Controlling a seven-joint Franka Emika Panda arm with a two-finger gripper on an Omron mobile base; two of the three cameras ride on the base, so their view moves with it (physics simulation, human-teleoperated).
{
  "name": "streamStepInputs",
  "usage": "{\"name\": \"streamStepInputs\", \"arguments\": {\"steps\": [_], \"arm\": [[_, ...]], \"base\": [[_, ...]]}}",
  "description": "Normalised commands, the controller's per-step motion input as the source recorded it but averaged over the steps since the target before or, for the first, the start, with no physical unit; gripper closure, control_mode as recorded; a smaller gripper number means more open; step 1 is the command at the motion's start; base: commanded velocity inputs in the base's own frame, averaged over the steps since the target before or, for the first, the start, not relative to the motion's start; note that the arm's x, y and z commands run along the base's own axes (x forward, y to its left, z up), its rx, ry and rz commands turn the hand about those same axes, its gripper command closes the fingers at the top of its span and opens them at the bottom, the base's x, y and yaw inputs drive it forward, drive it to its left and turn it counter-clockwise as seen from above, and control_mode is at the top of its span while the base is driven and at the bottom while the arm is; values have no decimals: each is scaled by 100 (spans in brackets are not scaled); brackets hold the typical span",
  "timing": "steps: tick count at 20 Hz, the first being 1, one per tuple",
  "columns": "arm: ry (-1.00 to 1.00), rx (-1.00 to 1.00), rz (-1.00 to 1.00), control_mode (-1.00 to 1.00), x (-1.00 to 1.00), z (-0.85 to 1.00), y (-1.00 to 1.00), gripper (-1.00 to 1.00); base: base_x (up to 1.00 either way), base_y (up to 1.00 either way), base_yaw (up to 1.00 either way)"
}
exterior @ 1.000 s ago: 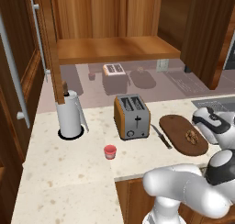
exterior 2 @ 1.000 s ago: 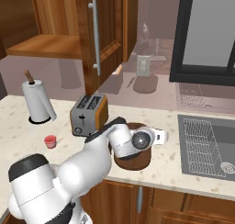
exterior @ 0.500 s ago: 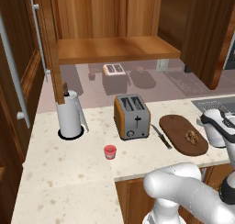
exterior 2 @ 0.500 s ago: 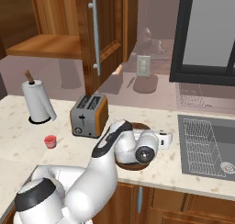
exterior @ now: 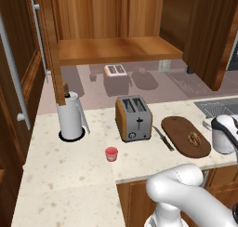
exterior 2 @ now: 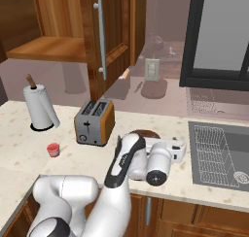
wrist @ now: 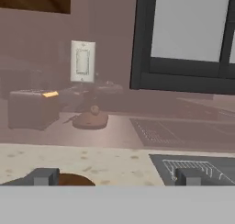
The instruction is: Pick the bread, place it on the cutting board, pick the jam, place it on the counter, and close the cabinet.
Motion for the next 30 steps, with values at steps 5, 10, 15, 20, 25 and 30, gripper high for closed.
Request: {"name": "streamStepInputs", "arguments": {"steps": [5, 10, 15, 20, 25, 30], "arm": [[-6, 0, 0, -100, -5, 26, -13, -100], [0, 0, 0, -100, 0, 36, -6, -100], [-1, 0, 0, -100, 0, 27, -3, -100], [-3, 0, 3, -100, 0, 19, -7, -100], [-8, 0, 5, -100, 0, 16, -7, -100], [-6, 0, 5, -100, -4, 23, -5, -100]], "base": [[0, 0, 0], [0, 0, 0], [0, 0, 0], [0, 0, 0], [0, 0, 0], [0, 0, 0]]}}
